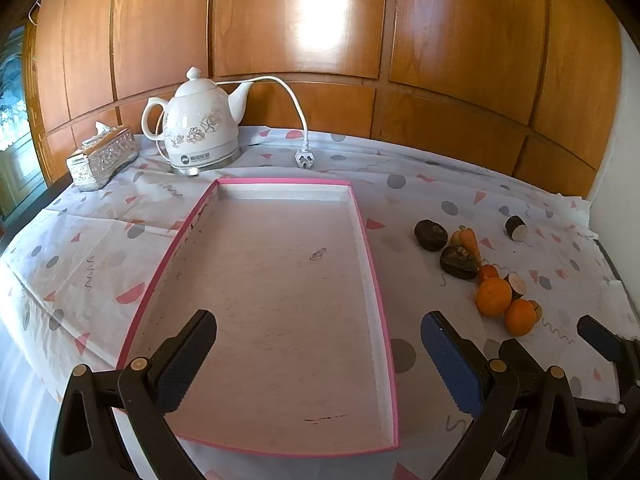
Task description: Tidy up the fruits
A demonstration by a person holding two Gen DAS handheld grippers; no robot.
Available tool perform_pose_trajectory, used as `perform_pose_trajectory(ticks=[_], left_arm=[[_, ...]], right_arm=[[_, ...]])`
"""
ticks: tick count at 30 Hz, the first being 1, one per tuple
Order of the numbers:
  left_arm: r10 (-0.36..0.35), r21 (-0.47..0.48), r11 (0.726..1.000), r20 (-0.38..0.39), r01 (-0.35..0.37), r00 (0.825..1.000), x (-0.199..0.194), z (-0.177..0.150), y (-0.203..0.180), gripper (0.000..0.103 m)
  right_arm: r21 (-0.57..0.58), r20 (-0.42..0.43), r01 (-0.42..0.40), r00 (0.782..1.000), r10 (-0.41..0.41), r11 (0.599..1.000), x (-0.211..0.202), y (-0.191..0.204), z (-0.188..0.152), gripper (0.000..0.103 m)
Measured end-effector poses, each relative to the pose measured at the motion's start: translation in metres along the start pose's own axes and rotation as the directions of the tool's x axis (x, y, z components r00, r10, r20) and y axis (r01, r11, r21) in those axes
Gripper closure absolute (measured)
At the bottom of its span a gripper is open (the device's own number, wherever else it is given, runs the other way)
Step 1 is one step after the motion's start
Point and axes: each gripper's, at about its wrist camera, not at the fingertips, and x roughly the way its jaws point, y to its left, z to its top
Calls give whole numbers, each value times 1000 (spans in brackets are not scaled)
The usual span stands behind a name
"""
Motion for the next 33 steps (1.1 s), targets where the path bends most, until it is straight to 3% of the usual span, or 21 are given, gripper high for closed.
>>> perform_pose_trajectory(ticks=[33], left_arm=[[-46,-2,999,1,46,999,-6,2,-1,0]], right_arm=[[-2,-1,-2,1000,2,1000,-1,1,-2,0]])
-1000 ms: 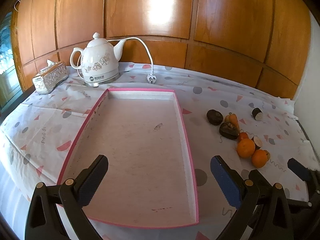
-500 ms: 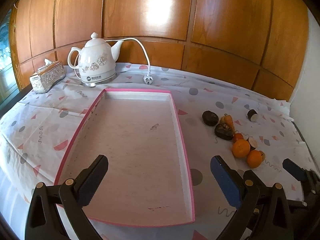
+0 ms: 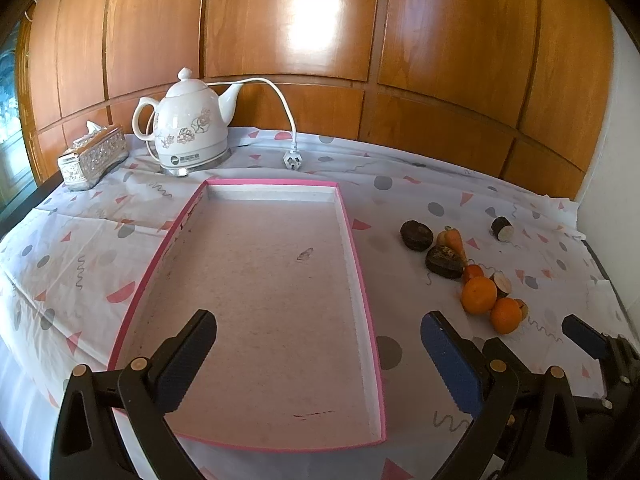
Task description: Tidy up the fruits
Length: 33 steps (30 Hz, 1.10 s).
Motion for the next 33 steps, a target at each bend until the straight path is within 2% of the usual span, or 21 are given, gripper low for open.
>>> perform_pose_trajectory(ticks=[9,13,17,19,24,27,29,31,33], left_arm=[[-7,16,1000,2,6,1000,0,0,-4,0],[-20,32,999,6,19,1000,-1,-1,-8,0],[-23,48,999,3,23,1000,0,-1,-12,0],[-30,56,998,-1,30,1000,0,-1,-15,0],[-55,92,994,-4,55,998,1,-1,-22,0],[-90,119,989,-13,91,996,1,0,-30,0],[-122,136,983,-30,125,992,3,-1,-35,0],[-150,152,976,-45,155,988,5,-2,-41,0],[-163,174,970,-49,170,985,4,-2,-47,0]], right_arm=[[11,-1,-5,1000,5,1000,0,-4,0,0],[32,-10,-32,999,32,999,1,-12,0,1],[57,-19,-68,997,70,996,1,-27,0,10],[83,-32,-90,995,93,992,2,-39,-2,11],[144,-68,-119,989,130,982,9,-67,-5,24],[189,-92,-115,987,134,975,14,-88,-8,39],[215,-120,-117,982,145,970,20,-99,-11,55],[217,-143,-130,976,163,967,27,-105,-14,61],[198,-157,-139,973,172,970,31,-109,-17,63]])
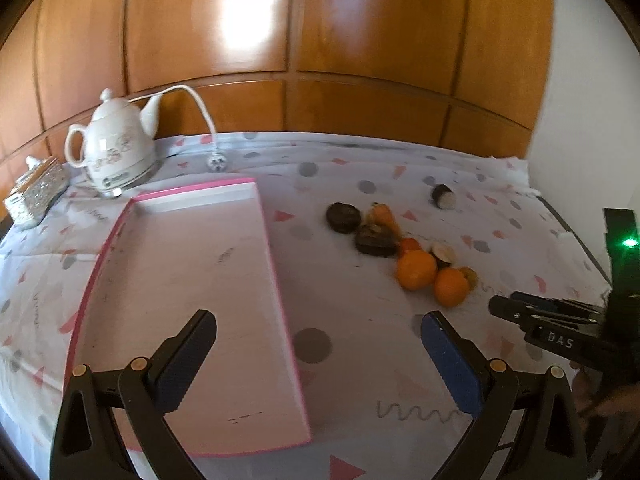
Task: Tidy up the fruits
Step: 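Reach the right gripper to the small yellow fruit and close on it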
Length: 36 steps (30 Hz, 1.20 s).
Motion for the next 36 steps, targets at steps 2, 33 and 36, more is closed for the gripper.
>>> perform_pose_trajectory(ticks=[2,33,36], left_arm=[[-9,18,1000,0,9,1000,0,0,-5,0],[-255,39,963,-199,268,946,57,9,-50,33],[-273,21,959,-215,284,938,65,12,-54,38]], right_arm=[[-16,-16,-20,1000,19,1000,2,-4,-3,63],[-131,-13,-43,999,42,990,52,-6,32,76],[-145,6,-7,1000,8,989,50,-9,32,76]])
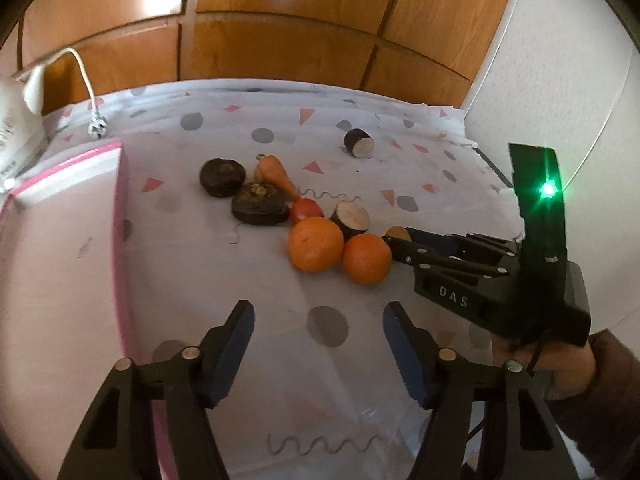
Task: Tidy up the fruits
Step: 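Reach the right gripper to the small yellow fruit and close on it, then grasp an orange with the left gripper while the right gripper holds the yellow fruit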
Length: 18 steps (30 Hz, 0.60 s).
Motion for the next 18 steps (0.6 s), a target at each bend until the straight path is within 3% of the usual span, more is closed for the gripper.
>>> perform_pose_trajectory(ticks=[9,18], left_arm=[[-20,-35,999,-45,19,999,32,12,-15,55],[-8,-38,999,-61,6,998,54,21,-38,58]], right_arm=[[-40,53,170,984,-168,985,-4,-12,-9,76],[18,63,145,987,-145,989,-3,-24,-9,76]])
